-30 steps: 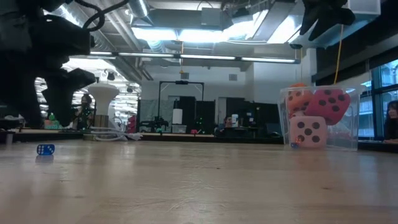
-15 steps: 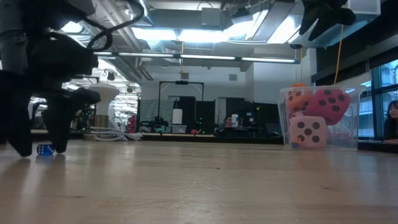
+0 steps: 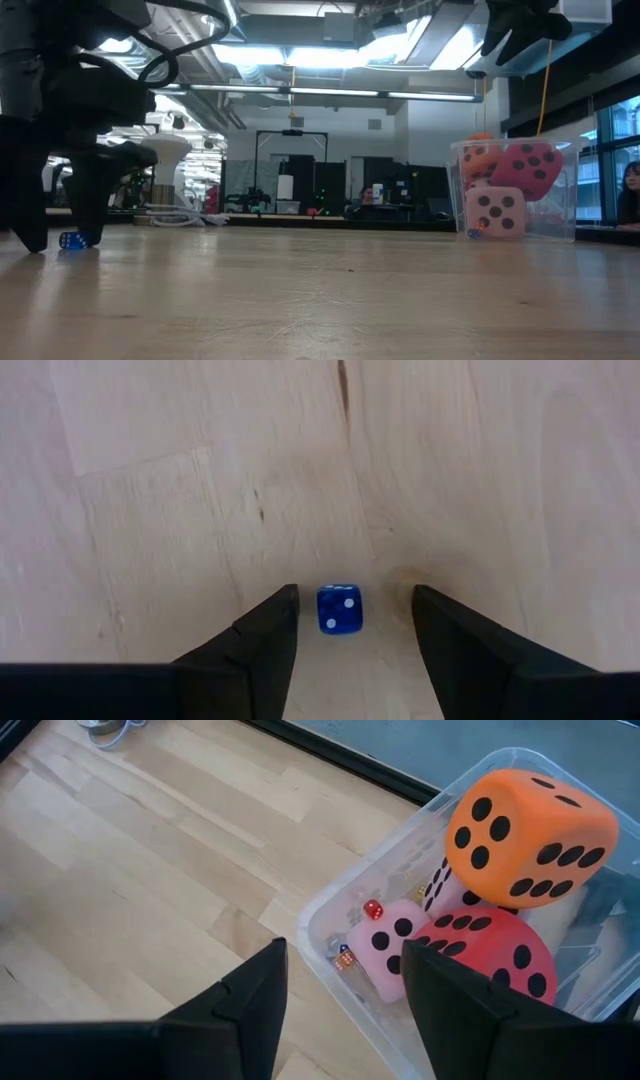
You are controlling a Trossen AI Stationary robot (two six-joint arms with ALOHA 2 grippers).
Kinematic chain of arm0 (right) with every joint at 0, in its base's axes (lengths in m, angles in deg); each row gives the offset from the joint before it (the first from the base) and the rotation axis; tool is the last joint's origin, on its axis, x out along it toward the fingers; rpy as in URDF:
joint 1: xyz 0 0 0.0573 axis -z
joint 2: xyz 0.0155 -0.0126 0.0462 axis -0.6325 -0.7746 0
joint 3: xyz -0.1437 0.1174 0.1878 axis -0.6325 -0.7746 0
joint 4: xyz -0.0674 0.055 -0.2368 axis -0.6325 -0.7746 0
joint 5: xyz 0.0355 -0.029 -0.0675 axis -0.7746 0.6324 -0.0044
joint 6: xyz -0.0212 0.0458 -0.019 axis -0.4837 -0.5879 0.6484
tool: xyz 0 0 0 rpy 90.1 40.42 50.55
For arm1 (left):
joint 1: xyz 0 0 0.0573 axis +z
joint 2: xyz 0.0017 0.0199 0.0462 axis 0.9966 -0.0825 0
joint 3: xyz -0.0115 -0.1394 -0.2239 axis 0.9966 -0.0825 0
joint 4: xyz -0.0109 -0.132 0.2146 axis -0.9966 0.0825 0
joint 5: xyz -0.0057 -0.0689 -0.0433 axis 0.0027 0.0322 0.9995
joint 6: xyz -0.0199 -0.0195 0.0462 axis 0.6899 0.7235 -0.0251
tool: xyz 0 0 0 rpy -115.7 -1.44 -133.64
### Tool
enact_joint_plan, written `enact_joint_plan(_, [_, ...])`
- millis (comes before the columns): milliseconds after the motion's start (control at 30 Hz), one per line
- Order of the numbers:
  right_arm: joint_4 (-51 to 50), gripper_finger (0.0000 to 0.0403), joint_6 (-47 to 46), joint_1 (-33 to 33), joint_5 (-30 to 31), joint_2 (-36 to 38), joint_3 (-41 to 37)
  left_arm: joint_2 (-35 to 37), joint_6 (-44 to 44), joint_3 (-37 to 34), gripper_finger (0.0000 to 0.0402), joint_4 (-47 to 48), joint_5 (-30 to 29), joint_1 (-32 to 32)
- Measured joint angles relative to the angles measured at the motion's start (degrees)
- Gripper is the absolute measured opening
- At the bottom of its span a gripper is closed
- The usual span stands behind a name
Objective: Pick & Place Dice
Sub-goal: Put the small blue die into the container
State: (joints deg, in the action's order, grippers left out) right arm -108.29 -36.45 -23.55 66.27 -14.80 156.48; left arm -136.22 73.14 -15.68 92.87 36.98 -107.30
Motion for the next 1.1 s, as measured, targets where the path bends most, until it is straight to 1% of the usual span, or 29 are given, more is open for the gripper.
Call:
enact_joint_plan(200, [0.00, 0.0194, 0.02, 0.00, 0.00, 0.00, 0.00, -0.02, -0.05, 0.04, 0.0179, -1.36, -0.27, 0.01])
enact_joint_plan(400, [1.04, 0.0194, 0.04, 0.00, 0.00, 0.00, 0.00, -0.04, -0.06, 0.07, 0.0150, -0.36, -0.72, 0.01])
enact_joint_plan(567, [1.49, 0.0194, -0.01, 0.00, 0.00, -0.15, 0.00, -0.07, 2.23, 0.07, 0.0108, -0.21, -0.93, 0.03])
enact_joint_plan(700, [1.53, 0.0194, -0.01, 0.00, -0.02, -0.60, -0.02, -0.07, 5.60, 0.07, 0.0064, -0.45, -1.11, 0.05])
enact_joint_plan(833, [1.67, 0.0194, -0.01, 0.00, -0.10, -1.48, -0.02, -0.04, 6.37, 0.09, 0.0019, -0.49, -1.36, 0.06])
enact_joint_plan(867, [1.66, 0.0194, -0.01, 0.00, -0.17, -1.75, -0.02, -0.04, 7.29, 0.09, 0.0013, -0.45, -1.41, 0.07])
enact_joint_plan(1000, [1.66, 0.0194, -0.01, -0.04, -0.47, -2.79, -0.02, -0.04, 11.31, 0.09, 0.0012, -0.42, -1.51, 0.12])
enact_joint_plan(1100, [1.68, 0.0194, 0.03, -0.61, -1.07, -3.26, -0.04, 0.16, 14.54, 0.07, 0.0010, -0.79, 0.79, 1.35])
